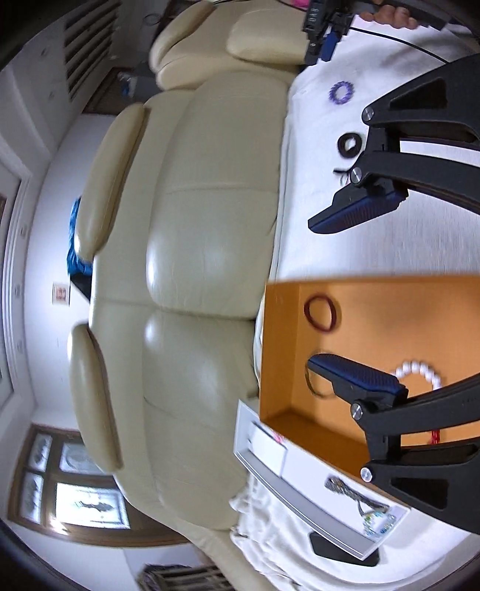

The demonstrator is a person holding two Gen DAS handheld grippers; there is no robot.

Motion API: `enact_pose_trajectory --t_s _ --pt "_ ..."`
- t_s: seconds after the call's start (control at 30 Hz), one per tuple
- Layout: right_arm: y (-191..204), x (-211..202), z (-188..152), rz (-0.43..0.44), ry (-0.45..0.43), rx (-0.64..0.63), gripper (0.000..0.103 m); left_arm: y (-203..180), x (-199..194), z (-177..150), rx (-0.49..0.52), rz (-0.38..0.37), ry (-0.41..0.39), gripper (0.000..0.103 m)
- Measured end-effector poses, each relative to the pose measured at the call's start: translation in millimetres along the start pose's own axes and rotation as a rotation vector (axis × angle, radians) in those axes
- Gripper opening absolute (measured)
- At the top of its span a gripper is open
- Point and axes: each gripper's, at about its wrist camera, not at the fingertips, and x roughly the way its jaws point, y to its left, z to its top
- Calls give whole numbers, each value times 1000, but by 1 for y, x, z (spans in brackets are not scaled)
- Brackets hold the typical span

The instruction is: Organize jewelry

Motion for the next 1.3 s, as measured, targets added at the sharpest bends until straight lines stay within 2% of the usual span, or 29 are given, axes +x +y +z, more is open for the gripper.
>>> enact_pose_trajectory --t_s 0.27,0.4,0.47,0.63,0.87,1.1,1.3 --pt "-45 12 8 -80 93 53 48 -60 23 -10 129 -25 36 69" --pt "-69 24 10 -125 123 75 48 -75 34 -14 158 -38 63 69" --pt "-74 31 12 -134 137 71 41 -77 39 -15 148 -43 81 69" --pt "-72 41 15 -150 145 45 40 -78 52 -16 143 -39 101 69" --pt "-67 52 14 -209 137 -8 37 -93 70 -19 157 -100 141 69" --pt "-63 57 15 -215 130 -37 36 -112 97 -21 186 -132 186 69" --pt "-68 53 21 -211 112 -34 36 -118 109 -21 145 -146 219 69"
